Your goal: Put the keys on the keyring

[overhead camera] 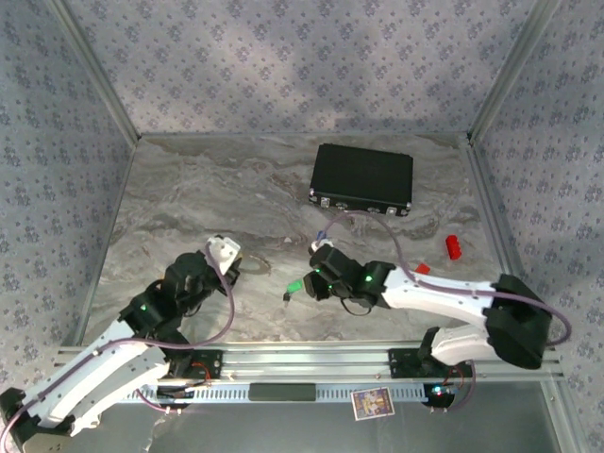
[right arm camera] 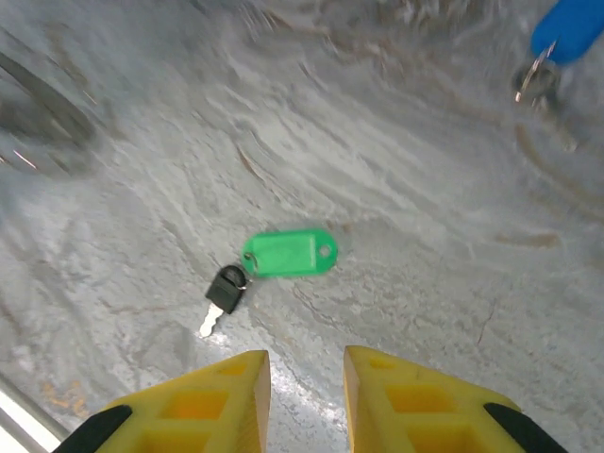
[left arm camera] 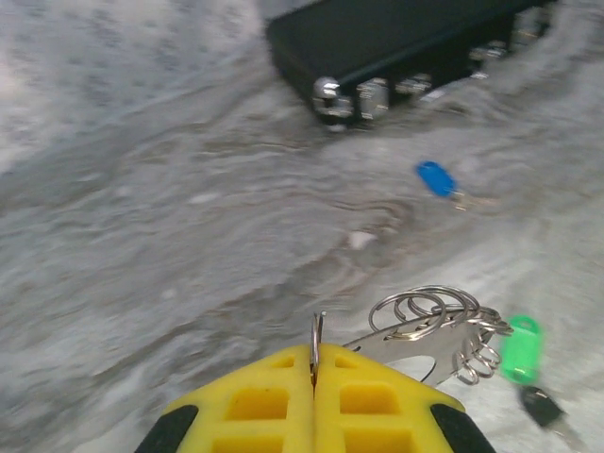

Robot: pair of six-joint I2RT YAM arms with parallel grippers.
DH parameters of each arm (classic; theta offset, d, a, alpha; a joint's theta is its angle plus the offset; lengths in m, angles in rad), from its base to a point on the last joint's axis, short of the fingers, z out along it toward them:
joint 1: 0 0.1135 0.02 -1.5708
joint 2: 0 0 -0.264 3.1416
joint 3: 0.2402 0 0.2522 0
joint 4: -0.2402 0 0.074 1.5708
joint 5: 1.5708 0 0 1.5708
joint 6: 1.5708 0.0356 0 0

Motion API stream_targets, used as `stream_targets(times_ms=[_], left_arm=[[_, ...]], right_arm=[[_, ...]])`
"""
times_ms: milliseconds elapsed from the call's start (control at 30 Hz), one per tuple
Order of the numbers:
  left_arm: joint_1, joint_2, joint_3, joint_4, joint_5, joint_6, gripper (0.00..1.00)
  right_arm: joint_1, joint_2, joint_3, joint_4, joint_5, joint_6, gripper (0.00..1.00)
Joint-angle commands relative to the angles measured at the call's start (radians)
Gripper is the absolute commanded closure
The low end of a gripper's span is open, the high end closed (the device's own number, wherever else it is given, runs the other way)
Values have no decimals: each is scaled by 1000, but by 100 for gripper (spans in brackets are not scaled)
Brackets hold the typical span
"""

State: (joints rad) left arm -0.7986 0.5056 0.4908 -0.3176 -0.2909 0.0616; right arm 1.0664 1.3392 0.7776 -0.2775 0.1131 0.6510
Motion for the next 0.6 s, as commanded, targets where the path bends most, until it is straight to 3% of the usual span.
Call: stream_targets(times_ms=[0,167,567], left_arm=[[4,-62,16,-7,-211,-53,100],[6,-103,12,-21,-274,-61,100],[6,-102,5,-2,-260,-66,100]], right_arm=[[46,88,89,-75,-11,94,70],[67,225,194,-122,-26,98,67],[22,376,254,-92,-106,193,65]])
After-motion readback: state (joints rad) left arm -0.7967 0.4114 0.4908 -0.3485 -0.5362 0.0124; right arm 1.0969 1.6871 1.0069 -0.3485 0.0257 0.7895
